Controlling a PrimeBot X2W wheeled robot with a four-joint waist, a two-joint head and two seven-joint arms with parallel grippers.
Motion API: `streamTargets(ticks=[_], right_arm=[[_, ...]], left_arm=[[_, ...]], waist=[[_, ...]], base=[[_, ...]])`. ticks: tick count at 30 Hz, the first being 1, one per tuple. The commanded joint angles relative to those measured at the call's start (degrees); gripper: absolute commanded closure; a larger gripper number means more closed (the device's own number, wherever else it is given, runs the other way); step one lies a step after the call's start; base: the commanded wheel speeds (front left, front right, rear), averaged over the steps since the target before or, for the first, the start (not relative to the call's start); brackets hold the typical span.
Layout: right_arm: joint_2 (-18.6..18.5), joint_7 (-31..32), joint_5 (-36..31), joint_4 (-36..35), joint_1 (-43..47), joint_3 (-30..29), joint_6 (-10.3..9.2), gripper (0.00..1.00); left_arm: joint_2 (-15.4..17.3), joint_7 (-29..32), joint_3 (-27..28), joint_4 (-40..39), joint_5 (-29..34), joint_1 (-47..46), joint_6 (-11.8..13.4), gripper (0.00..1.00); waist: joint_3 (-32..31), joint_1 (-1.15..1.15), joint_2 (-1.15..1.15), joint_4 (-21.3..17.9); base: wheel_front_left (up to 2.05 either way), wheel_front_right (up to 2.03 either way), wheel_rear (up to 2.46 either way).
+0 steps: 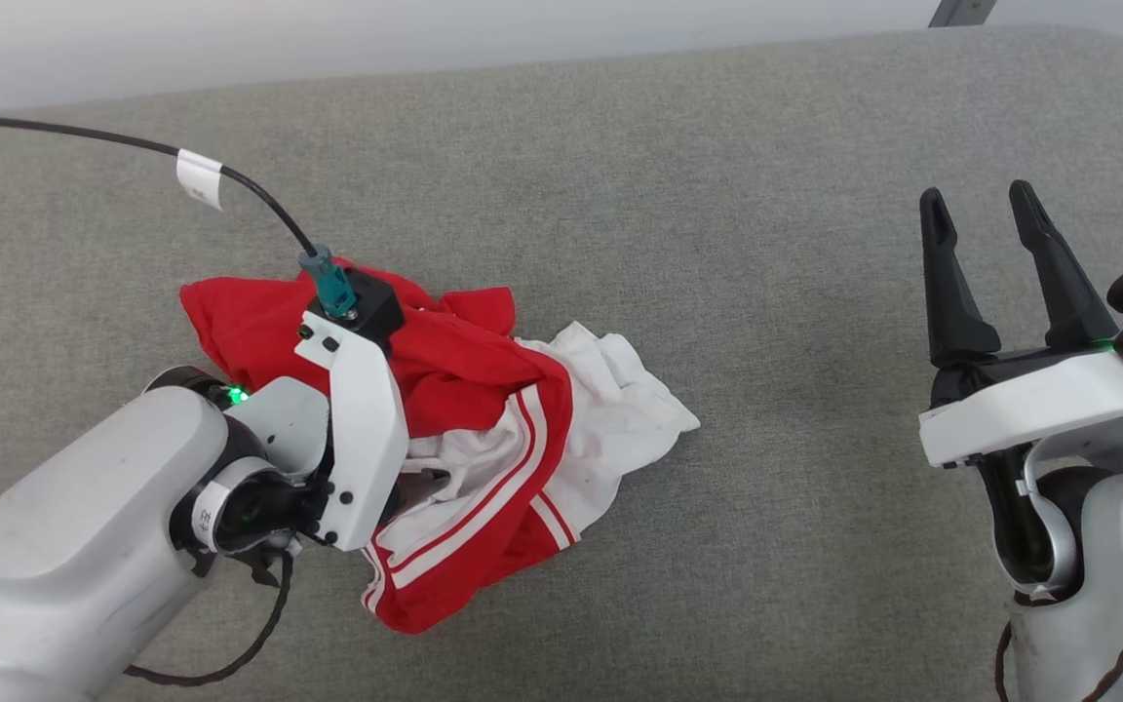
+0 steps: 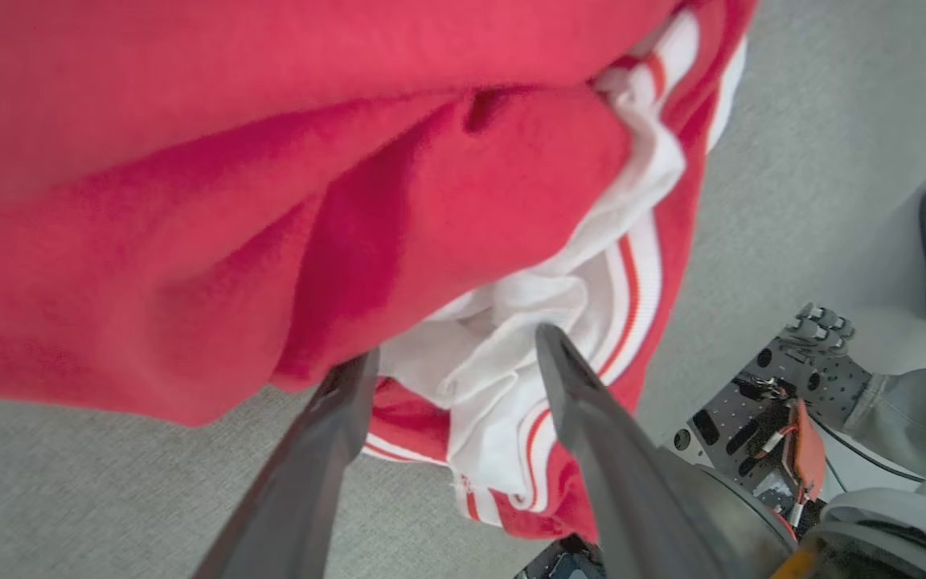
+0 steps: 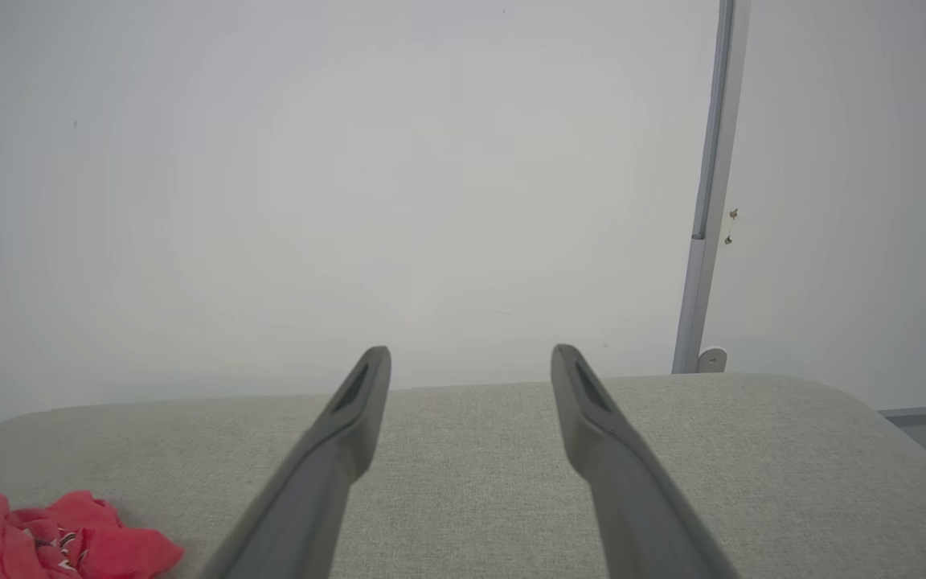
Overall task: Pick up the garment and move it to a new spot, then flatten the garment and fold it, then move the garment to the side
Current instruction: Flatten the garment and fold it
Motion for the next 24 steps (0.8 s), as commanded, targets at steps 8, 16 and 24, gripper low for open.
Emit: streamTargets(ticks=[8, 16, 24], right_arm=[[0.0, 0.3, -0.6, -0.7, -0.9, -0.1, 0.0, 0.0], [0.0, 0.5, -1.0, -0.9, -0.3, -0.9, 0.0, 0.0], [0.0, 0.8, -1.2, -0.9, 0.4, -2.0, 0.0, 0.0]], left_arm=[[-2.8, -3.3, -0.5, 7.2, 0.4, 0.9, -3.1, 0.0], [-3.2, -3.3, 1.3, 7.7, -2.4, -0.1, -3.6, 1.0], [0.5, -6.2, 6.0, 0.7, -4.9, 2.3, 0.7, 1.0]], waist=[[1.0, 0.0, 0.0, -0.5], [0.8, 0.0, 0.0, 0.2], [-0.2, 0.0, 0.0, 2.0]], base=[[0.0, 0.0, 0.0], [0.0, 0.0, 0.0], [0.0, 0.0, 0.0]])
